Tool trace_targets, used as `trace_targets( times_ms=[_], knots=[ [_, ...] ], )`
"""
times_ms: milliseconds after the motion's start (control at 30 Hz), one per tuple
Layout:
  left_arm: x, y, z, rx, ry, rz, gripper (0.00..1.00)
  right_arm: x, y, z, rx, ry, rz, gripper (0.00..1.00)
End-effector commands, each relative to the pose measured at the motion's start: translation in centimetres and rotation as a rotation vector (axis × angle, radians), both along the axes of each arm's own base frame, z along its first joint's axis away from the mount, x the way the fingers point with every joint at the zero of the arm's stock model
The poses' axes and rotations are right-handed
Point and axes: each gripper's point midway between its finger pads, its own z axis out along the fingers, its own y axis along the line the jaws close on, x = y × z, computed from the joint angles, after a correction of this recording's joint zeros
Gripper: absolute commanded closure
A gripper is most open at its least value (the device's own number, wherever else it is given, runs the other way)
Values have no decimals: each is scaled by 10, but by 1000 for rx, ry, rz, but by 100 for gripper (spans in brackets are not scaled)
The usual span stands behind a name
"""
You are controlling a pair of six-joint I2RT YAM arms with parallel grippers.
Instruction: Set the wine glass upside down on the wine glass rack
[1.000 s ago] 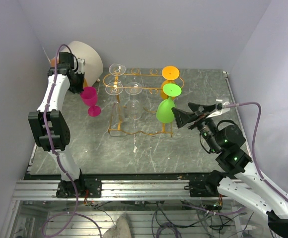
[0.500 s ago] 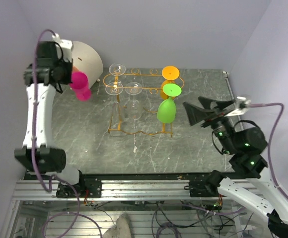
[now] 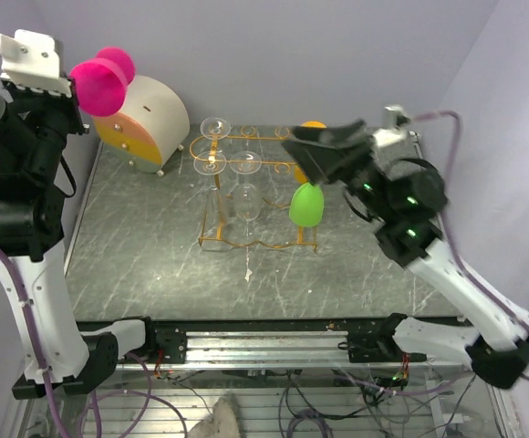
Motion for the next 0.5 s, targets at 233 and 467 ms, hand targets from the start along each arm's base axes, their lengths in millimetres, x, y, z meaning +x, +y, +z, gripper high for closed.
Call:
trace_targets(
  times_ms=[233,467],
  knots=[
    [-68,-85,16,352,-765,-419,93,-2,93,50,437,45,730,7],
    [-94,-86,17,315,-891,-422,93,31,130,39,450,146,680,8]
  ],
)
